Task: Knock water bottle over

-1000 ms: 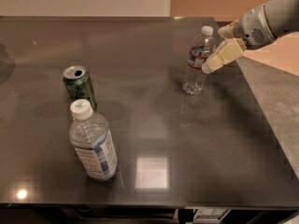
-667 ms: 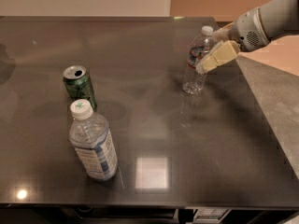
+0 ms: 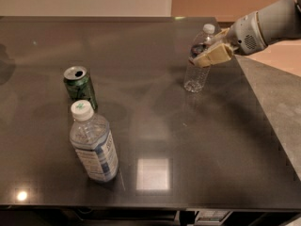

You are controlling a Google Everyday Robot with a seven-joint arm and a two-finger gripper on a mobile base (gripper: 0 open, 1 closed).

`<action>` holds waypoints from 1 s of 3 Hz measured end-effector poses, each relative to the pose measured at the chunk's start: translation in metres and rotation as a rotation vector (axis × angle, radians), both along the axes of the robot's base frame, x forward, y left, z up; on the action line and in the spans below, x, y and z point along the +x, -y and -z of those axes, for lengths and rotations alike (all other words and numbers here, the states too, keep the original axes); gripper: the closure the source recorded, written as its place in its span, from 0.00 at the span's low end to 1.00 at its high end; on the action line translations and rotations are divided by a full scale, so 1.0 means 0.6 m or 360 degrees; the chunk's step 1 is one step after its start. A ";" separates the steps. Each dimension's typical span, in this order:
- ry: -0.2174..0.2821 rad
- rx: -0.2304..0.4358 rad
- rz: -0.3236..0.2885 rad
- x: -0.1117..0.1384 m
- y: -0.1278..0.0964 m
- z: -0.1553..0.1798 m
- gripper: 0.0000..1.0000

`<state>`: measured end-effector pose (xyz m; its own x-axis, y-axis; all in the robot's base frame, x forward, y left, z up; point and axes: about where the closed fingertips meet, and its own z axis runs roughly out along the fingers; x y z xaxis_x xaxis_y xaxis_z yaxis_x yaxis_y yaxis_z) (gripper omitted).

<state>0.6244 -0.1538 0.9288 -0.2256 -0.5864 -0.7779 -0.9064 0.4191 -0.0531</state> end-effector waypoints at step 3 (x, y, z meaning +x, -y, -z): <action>-0.0011 -0.0618 -0.0195 -0.036 -0.015 -0.057 1.00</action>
Offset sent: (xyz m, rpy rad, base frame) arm -0.0202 -0.0018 0.0538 -0.4592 -0.0035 0.0960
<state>0.6029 -0.1450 0.9632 -0.1401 -0.8591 -0.4923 -0.9493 0.2579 -0.1799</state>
